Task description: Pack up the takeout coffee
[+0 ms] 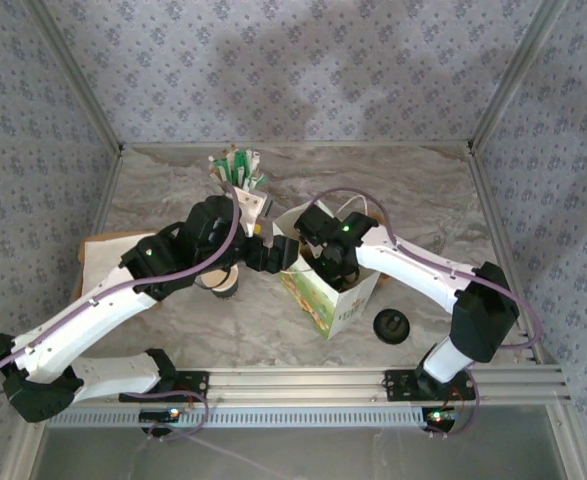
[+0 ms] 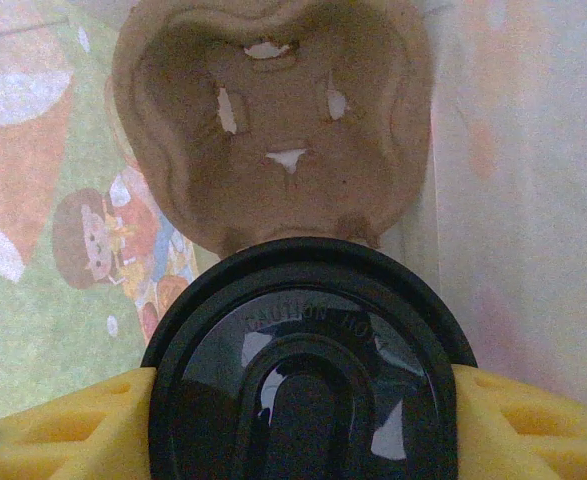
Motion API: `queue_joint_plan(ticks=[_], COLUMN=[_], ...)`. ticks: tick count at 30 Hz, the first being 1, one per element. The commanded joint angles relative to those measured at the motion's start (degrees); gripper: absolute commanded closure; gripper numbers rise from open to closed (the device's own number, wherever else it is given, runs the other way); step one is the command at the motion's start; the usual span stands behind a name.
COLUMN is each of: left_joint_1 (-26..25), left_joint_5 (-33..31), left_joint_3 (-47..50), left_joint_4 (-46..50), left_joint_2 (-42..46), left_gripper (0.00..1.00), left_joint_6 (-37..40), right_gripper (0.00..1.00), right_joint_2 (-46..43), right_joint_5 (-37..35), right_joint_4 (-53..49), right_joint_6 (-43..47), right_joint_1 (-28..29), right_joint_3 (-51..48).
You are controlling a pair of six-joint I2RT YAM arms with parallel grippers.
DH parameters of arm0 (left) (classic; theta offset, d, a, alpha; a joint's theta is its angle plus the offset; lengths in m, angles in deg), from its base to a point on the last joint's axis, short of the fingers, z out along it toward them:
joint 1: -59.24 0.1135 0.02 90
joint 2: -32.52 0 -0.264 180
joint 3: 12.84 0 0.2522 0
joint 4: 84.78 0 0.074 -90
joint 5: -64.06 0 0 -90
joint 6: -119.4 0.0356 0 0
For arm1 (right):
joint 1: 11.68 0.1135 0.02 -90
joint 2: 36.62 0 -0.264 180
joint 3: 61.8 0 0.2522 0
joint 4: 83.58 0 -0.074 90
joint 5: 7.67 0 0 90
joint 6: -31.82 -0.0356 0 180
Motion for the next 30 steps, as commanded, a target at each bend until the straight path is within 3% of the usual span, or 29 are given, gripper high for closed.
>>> queue_joint_plan(ticks=[1, 30], left_joint_1=[-0.4, -0.4], left_joint_5=[-0.5, -0.9], left_joint_3=[-0.1, -0.4], left_joint_4=[-1.7, -1.5], left_joint_2=[0.5, 0.5], left_gripper=[0.00, 0.00], left_joint_6=[-0.5, -0.3], right_gripper=[0.43, 0.41], right_joint_2=[5.0, 4.4], right_joint_5=[5.1, 4.2], right_joint_4=[-3.9, -5.1], right_joint_6=[-1.2, -1.2], right_joint_1=[1.3, 1.3], right_joint_3=[-3.9, -2.2])
